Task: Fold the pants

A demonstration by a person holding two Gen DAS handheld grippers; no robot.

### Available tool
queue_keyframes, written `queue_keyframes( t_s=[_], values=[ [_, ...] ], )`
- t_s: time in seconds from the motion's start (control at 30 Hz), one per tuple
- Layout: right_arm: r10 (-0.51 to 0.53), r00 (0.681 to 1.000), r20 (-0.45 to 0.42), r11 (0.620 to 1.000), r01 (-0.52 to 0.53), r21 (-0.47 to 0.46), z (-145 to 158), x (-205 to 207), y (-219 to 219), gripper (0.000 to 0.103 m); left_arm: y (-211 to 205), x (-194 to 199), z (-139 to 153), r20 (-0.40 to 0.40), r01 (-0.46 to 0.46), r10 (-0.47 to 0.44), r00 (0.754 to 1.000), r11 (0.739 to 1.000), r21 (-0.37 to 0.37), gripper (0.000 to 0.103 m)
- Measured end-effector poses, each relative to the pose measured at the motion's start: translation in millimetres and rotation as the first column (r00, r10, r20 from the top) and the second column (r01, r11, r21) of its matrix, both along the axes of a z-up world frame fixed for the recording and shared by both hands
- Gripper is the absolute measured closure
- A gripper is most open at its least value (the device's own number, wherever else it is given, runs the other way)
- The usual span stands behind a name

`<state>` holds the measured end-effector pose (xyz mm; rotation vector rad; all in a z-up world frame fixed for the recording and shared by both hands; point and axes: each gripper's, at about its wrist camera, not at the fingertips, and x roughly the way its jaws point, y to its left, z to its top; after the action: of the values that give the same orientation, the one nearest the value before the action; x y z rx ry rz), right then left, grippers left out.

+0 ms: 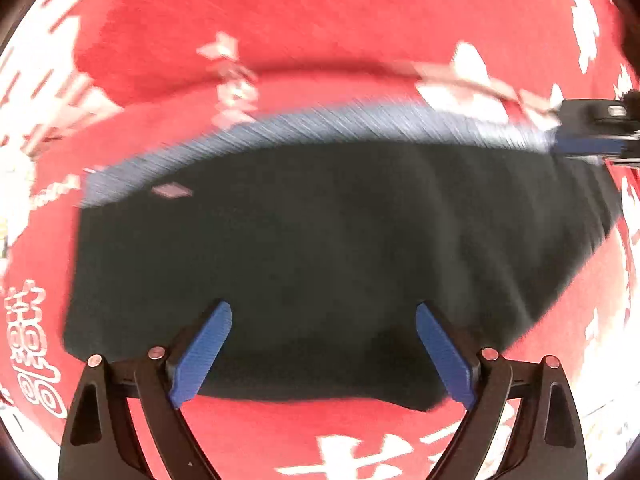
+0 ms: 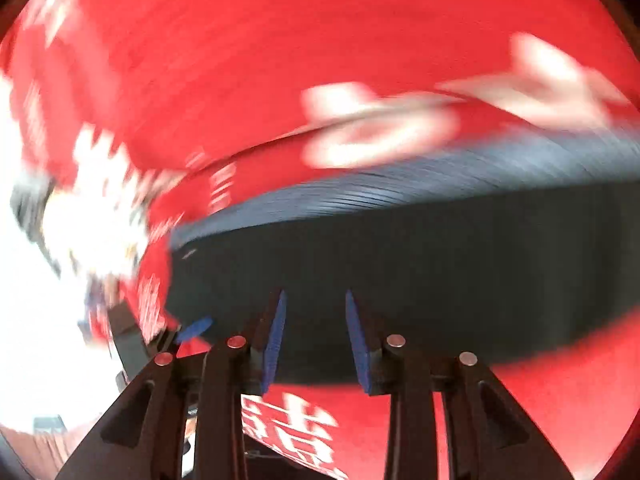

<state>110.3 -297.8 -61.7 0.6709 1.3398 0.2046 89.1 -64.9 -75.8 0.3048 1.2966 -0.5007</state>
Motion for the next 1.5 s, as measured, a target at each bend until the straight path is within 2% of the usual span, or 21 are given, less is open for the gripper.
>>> queue_keyframes(
  t_s=[0.07,0.13,0.27,0.33,0.43,0.53,0.6,0.67,0.7,0.73,0.9,0.97,1.0,1.03,1.07,1.1,1.13,1.23,1.33,1.4,1.5],
  values=[
    [0.166,0.986,0.016,0.986,-0.166,0.011,-1.0,48.3,49.8,0.063,25.6,18.7,6.3,0.039,-0.061,0.061,0.997,0.998,0.002,0.008],
    [0.317,0.948,0.039,0.949,-0.317,-0.012,-2.7,93.5,106.2,0.063,63.0,41.4,4.6,0.049,-0.149,0.148,0.988,0.989,0.010,0.008],
    [0.468,0.883,0.027,0.883,-0.467,-0.041,-28.0,139.8,184.5,0.063,142.7,77.4,-11.2,0.024,-0.308,0.308,0.951,0.951,0.036,0.008],
    [0.534,0.845,0.006,0.844,-0.533,-0.063,-43.0,162.7,221.5,0.063,179.8,92.0,-19.3,-0.017,-0.358,0.358,0.934,0.934,0.001,0.008],
    [0.613,0.789,-0.037,0.783,-0.613,-0.110,-65.7,181.5,258.6,0.063,212.8,105.8,-33.1,-0.140,-0.347,0.329,0.934,0.929,-0.131,0.008],
    [0.656,0.751,-0.077,0.739,-0.660,-0.137,-82.7,193.0,278.2,0.063,229.3,118.5,-46.3,-0.266,-0.300,0.227,0.937,0.912,-0.281,0.009],
    [0.678,0.728,-0.103,0.714,-0.685,-0.145,-93.9,197.5,284.9,0.063,234.3,123.9,-54.2,-0.300,-0.271,0.173,0.938,0.906,-0.325,0.013],
    [0.695,0.709,-0.119,0.691,-0.704,-0.162,-102.5,200.1,290.4,0.063,233.6,124.8,-54.8,-0.304,-0.240,0.133,0.943,0.906,-0.348,0.023],
    [0.699,0.704,-0.128,0.685,-0.710,-0.163,-108.5,203.2,294.2,0.063,233.6,127.9,-54.9,-0.322,-0.233,0.114,0.940,0.902,-0.363,0.039],
    [0.698,0.702,-0.137,0.684,-0.711,-0.161,-110.9,203.8,294.7,0.063,232.4,128.7,-56.4,-0.346,-0.233,0.099,0.933,0.899,-0.371,0.046],
    [0.687,0.720,-0.100,0.699,-0.692,-0.180,-98.9,212.4,295.7,0.060,232.7,126.2,-58.3,-0.383,-0.211,0.059,0.922,0.906,-0.368,0.046],
    [0.707,0.701,-0.094,0.681,-0.711,-0.178,-96.9,213.5,300.4,0.043,231.6,129.4,-61.9,-0.391,-0.209,0.050,0.919,0.903,-0.375,0.046],
    [0.720,0.686,-0.103,0.664,-0.725,-0.183,-99.1,212.6,303.5,0.039,231.1,130.0,-62.5,-0.390,-0.209,0.052,0.919,0.904,-0.373,0.046],
    [0.738,0.659,-0.147,0.633,-0.751,-0.191,-106.8,210.2,309.4,0.039,231.0,130.3,-61.1,-0.384,-0.208,0.053,0.922,0.903,-0.376,0.057],
    [0.743,0.644,-0.182,0.617,-0.764,-0.186,-113.3,207.9,313.0,0.055,229.9,130.7,-58.4,-0.371,-0.205,0.055,0.927,0.903,-0.379,0.065],
    [0.743,0.639,-0.197,0.620,-0.769,-0.157,-116.8,205.6,315.5,0.092,230.5,132.5,-56.4,-0.356,-0.203,0.062,0.932,0.906,-0.371,0.075],
    [0.742,0.644,-0.185,0.621,-0.765,-0.172,-112.9,203.3,318.0,0.094,231.1,132.1,-53.4,-0.354,-0.204,0.063,0.933,0.903,-0.378,0.081],
    [0.766,0.631,-0.124,0.609,-0.774,-0.171,-92.2,197.4,321.9,0.095,236.5,126.3,-43.5,-0.349,-0.207,0.059,0.935,0.891,-0.405,0.084],
    [0.755,0.651,-0.084,0.642,-0.759,-0.110,-74.2,199.5,317.9,0.096,239.2,117.8,-36.8,-0.331,-0.184,0.045,0.942,0.898,-0.400,0.084],
    [0.746,0.661,-0.079,0.656,-0.750,-0.089,-72.5,201.8,318.7,0.097,239.6,115.5,-40.0,-0.318,-0.179,0.055,0.946,0.910,-0.374,0.084],
    [0.752,0.649,-0.116,0.636,-0.761,-0.131,-89.7,201.8,331.7,0.097,239.0,117.7,-59.0,-0.337,-0.219,0.105,0.936,0.920,-0.324,0.084]
  ],
)
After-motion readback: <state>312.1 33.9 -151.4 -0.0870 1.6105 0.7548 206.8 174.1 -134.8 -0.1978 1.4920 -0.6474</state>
